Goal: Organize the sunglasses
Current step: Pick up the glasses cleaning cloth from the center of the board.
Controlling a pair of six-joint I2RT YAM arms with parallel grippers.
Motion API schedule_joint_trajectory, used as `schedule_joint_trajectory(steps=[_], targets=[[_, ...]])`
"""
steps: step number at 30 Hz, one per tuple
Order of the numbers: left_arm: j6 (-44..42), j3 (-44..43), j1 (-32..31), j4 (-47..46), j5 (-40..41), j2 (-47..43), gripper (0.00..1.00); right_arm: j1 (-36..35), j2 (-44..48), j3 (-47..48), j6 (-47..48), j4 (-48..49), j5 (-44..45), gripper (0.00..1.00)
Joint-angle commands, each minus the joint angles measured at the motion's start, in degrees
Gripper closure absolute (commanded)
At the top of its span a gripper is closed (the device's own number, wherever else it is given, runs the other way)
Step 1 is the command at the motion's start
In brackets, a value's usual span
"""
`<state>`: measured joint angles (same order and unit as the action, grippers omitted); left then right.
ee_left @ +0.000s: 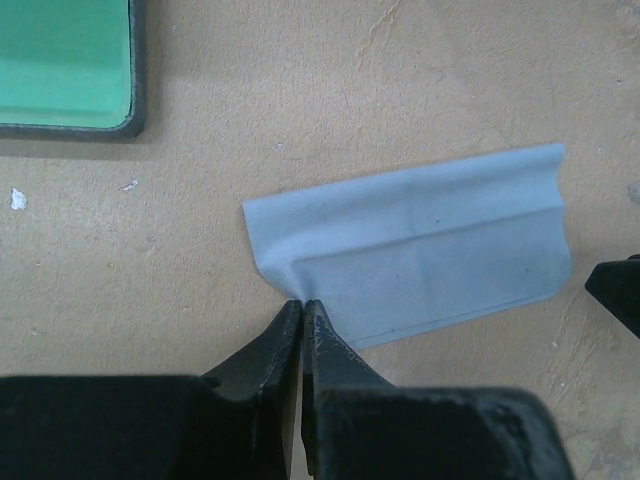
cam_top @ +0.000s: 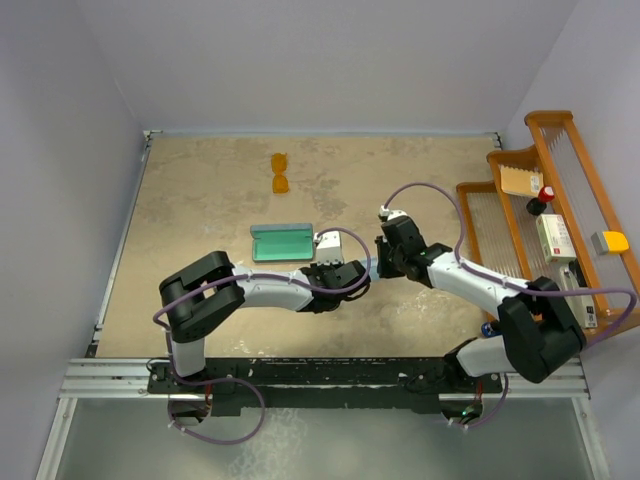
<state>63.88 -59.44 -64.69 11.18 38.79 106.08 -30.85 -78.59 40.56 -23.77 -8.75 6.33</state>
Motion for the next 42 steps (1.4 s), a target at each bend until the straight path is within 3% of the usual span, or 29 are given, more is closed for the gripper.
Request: schedule_joint_trajectory(steps=[1, 16, 42], targets=[[-0.8, 1.18, -0.26, -0.17, -2.66, -0.95, 1.0, -0.35, -1.61, 1.92, 0.88, -0.26, 1.84, 0.8], [-0.31, 2.37, -0.27, -1.14, -3.08, -1.16, 1.0, -0.5, -5.45, 3.27, 2.5, 0.92, 1.58, 0.73], [-0.15, 2.7, -0.27, -1.6, -3.37, -0.92, 1.0, -2.77, -8.07, 2.69, 1.54, 1.74, 2.11, 0.77]])
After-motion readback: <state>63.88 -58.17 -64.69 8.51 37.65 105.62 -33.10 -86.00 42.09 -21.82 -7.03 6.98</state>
